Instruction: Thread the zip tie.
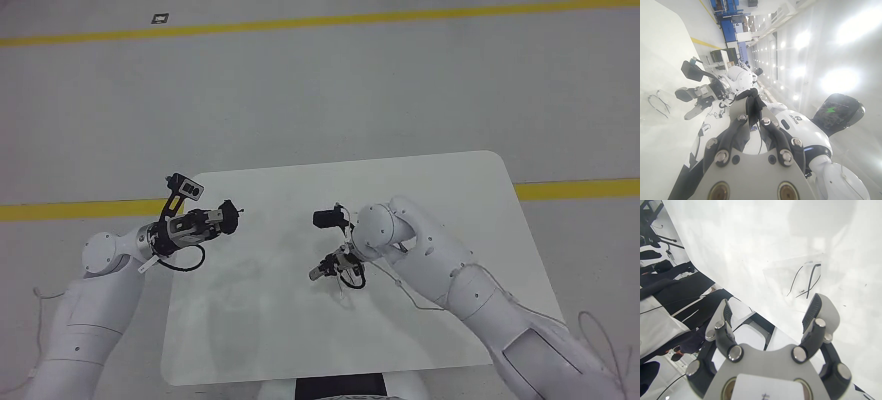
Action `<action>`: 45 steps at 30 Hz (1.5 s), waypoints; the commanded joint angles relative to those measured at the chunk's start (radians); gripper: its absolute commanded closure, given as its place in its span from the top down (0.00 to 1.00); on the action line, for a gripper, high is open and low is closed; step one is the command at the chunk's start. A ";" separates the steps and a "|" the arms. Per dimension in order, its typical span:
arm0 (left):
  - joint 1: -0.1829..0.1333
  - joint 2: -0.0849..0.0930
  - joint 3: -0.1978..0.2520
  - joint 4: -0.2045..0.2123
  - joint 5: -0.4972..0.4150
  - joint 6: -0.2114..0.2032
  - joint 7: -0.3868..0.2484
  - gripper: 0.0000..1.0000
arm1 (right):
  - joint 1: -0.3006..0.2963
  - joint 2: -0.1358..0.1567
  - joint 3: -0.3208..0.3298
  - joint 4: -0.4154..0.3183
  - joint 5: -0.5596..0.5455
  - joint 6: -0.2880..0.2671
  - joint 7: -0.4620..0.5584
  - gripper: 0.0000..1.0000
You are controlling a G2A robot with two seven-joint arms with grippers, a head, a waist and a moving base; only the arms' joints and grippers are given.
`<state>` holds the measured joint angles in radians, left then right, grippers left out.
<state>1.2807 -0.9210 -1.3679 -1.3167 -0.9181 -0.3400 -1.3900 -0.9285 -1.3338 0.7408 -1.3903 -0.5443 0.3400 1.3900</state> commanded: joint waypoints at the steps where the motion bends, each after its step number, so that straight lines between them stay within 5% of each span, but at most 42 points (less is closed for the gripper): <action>1: 0.000 0.000 0.000 0.000 0.000 0.000 0.000 0.00 | -0.004 0.000 -0.003 -0.001 -0.009 -0.003 -0.015 1.00; 16: 0.000 0.000 0.000 0.000 0.000 0.000 0.000 0.00 | -0.065 -0.022 0.004 -0.084 -0.249 0.000 0.000 1.00; 37: 0.000 0.000 0.000 0.000 0.000 0.000 0.000 0.00 | -0.106 -0.028 0.000 -0.156 -0.307 0.000 0.000 1.00; 38: 0.000 0.000 0.000 0.000 0.000 0.000 0.000 0.00 | -0.109 -0.028 0.002 -0.162 -0.312 0.000 0.000 0.82; 39: 0.000 0.000 0.000 0.000 0.000 0.000 0.000 0.00 | -0.112 -0.028 0.004 -0.168 -0.317 0.000 0.000 0.51; 45: 0.000 0.000 0.000 0.000 0.000 0.000 0.000 0.00 | -0.130 -0.030 0.012 -0.189 -0.360 0.000 0.000 0.31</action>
<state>1.2807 -0.9210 -1.3679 -1.3167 -0.9181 -0.3400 -1.3900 -1.0563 -1.3631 0.7520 -1.5786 -0.8996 0.3400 1.3900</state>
